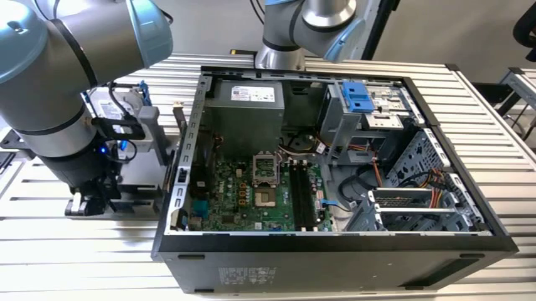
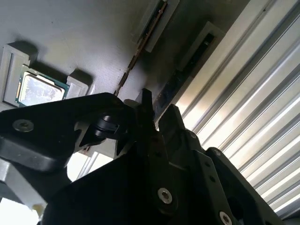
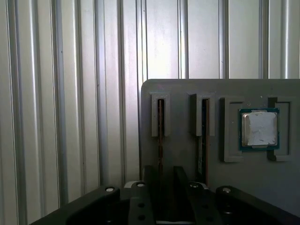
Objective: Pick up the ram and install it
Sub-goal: 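Pick up the ram and move it above insertion slot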
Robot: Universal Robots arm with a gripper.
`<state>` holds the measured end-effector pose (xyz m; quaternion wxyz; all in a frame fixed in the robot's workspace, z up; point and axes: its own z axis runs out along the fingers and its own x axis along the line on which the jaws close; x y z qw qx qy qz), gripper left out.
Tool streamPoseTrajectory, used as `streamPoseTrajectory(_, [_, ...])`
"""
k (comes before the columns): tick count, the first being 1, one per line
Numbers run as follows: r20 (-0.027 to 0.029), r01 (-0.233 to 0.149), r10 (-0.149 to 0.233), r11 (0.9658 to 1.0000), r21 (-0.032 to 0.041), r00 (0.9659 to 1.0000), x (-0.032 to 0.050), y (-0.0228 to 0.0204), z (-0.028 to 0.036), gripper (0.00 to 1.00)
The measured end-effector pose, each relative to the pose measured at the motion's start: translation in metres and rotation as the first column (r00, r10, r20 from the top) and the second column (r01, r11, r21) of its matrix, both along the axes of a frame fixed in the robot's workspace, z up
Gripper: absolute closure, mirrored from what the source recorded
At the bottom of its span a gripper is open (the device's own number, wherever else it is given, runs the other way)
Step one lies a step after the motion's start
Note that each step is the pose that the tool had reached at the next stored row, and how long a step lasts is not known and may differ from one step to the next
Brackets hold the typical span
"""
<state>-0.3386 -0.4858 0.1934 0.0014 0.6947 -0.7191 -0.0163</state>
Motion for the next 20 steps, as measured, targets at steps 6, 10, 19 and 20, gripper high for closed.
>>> streamPoseTrajectory(6, [0.0000,0.000,0.000,1.0000,0.0000,1.0000,0.0000,0.0000,-0.0001,1.00])
streamPoseTrajectory(10, [0.0000,0.000,0.000,1.0000,-0.0001,1.0000,0.0000,0.0000,-0.0001,1.00])
streamPoseTrajectory(19, [0.0002,0.000,0.000,1.0000,0.0002,1.0000,0.0000,0.0000,-0.0001,1.00])
streamPoseTrajectory(20, [0.0002,0.000,0.000,1.0000,0.0002,1.0000,0.0000,0.0000,0.0005,1.00])
